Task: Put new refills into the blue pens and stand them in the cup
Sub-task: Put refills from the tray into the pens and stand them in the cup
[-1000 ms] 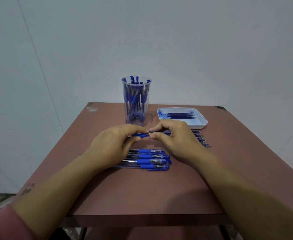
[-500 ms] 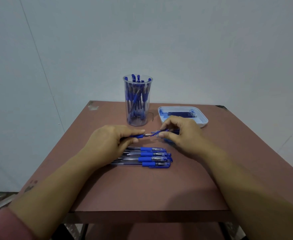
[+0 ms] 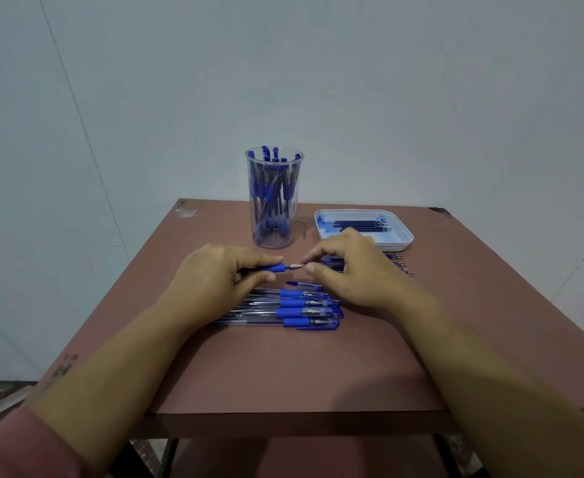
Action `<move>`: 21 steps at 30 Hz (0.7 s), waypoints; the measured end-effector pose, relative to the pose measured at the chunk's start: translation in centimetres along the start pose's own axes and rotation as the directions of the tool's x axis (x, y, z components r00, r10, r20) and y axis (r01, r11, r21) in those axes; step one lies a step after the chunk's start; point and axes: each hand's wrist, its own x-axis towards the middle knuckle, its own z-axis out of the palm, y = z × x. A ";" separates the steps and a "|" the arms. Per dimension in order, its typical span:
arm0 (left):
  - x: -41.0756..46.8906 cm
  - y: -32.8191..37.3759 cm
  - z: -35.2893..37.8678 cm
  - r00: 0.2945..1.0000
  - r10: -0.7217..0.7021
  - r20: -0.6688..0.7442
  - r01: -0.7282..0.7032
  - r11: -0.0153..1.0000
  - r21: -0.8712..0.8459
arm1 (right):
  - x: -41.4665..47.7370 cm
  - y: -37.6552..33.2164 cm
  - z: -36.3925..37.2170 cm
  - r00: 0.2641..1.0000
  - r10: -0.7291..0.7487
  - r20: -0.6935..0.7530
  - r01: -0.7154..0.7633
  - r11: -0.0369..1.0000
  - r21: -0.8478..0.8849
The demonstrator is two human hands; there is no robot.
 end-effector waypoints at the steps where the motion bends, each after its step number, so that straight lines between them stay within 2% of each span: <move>1: 0.0 0.0 0.0 1.000 0.004 -0.003 -0.004 1.000 -0.002 | 0.1 -0.1 0.2 1.000 0.001 -0.013 0.000 0.999 0.035; 15: 0.2 0.0 0.4 0.999 0.030 -0.026 -0.031 0.999 -0.024 | 0.2 -0.9 1.2 0.999 0.009 -0.045 0.001 0.976 0.216; 21: 0.2 0.0 0.3 0.998 0.059 -0.027 -0.059 0.998 0.002 | 0.4 -1.1 1.3 0.999 -0.021 -0.028 0.025 0.986 0.163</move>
